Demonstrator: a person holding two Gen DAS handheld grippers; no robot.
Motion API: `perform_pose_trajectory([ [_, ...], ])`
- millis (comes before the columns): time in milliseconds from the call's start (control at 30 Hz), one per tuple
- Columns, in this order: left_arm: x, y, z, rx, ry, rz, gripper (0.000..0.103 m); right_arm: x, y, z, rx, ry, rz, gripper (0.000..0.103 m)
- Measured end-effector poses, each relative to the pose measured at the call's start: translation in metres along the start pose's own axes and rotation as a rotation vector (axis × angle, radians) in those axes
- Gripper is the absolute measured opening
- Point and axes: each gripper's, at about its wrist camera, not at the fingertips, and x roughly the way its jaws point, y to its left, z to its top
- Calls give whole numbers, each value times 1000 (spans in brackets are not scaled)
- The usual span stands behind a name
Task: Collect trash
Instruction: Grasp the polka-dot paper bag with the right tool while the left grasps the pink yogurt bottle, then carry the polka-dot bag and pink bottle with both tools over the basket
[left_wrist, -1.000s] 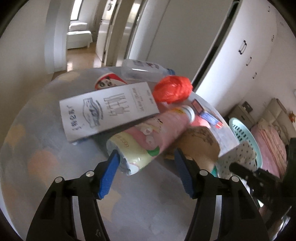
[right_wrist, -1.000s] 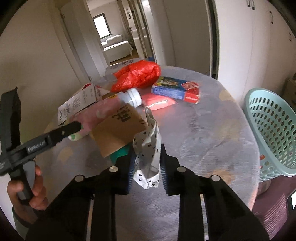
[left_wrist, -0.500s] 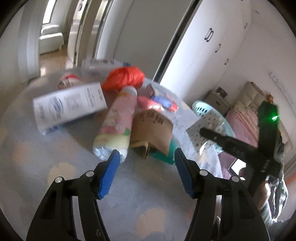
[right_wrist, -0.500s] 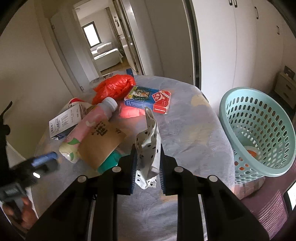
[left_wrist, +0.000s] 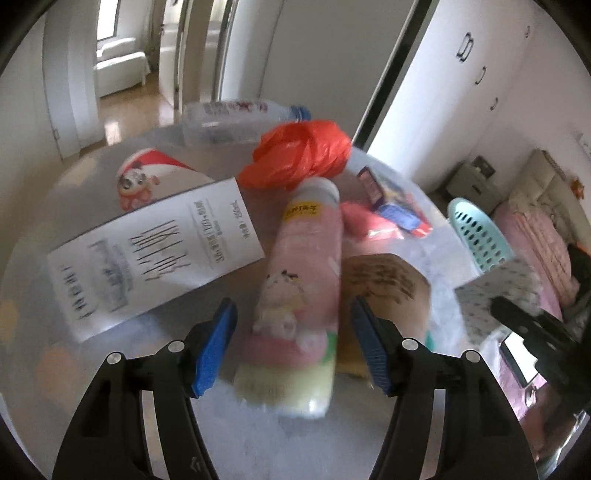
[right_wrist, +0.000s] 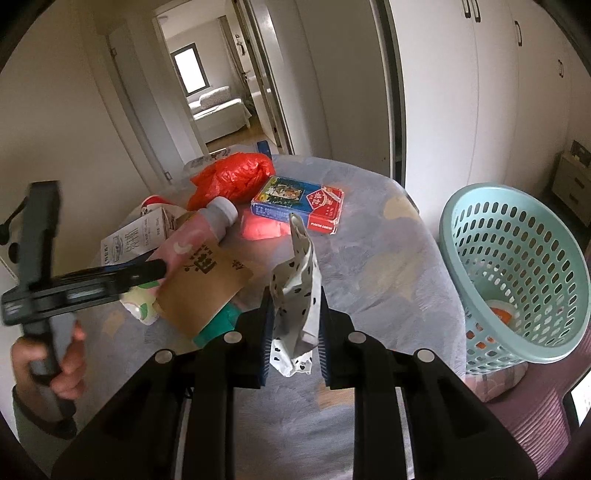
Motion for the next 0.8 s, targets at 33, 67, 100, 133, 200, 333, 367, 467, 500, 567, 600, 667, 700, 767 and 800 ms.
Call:
perform_pose_trajectory([
  [33, 7, -1, 2, 3, 14, 9, 61, 0, -1, 0, 0, 0, 0, 18],
  [67, 13, -2, 5, 5, 27, 20, 61, 0, -2, 1, 0, 1, -2, 18],
  [100, 17, -2, 7, 8, 33, 29, 61, 0, -3, 1, 0, 3, -1, 18],
  [133, 20, -4, 8, 13, 40, 41, 60, 0, -3, 1, 0, 4, 0, 18],
  [200, 25, -7, 10, 20, 47, 59, 56, 0, -3, 1, 0, 4, 0, 18],
  [333, 23, -10, 8, 17, 40, 70, 50, 0, -4, 2, 1, 2, 0, 18],
  [367, 21, -9, 6, 6, 35, 65, 49, -1, -4, 2, 2, -1, 0, 18],
  [467, 10, -8, 2, -16, -1, 47, 47, -3, -5, 3, 4, -9, 3, 18],
  [500, 5, -7, 2, -24, -19, 31, 47, -4, -5, 3, 3, -14, 2, 18],
  [567, -7, -8, 1, -37, -52, 11, 47, -7, -5, 4, 4, -22, 6, 18],
  [600, -16, -8, 0, -39, -75, -2, 47, -9, -5, 5, 5, -27, 9, 18],
  [667, -27, -11, 1, -44, -100, -16, 47, -12, -5, 5, 7, -37, 10, 18],
  [700, -34, -13, 1, -45, -116, -18, 47, -13, -6, 6, 8, -40, 11, 18],
  [767, -46, -17, 2, -40, -146, -27, 47, -17, -6, 8, 12, -53, 5, 18],
  [800, -52, -21, 3, -33, -163, -36, 47, -19, -6, 8, 14, -58, 3, 18],
])
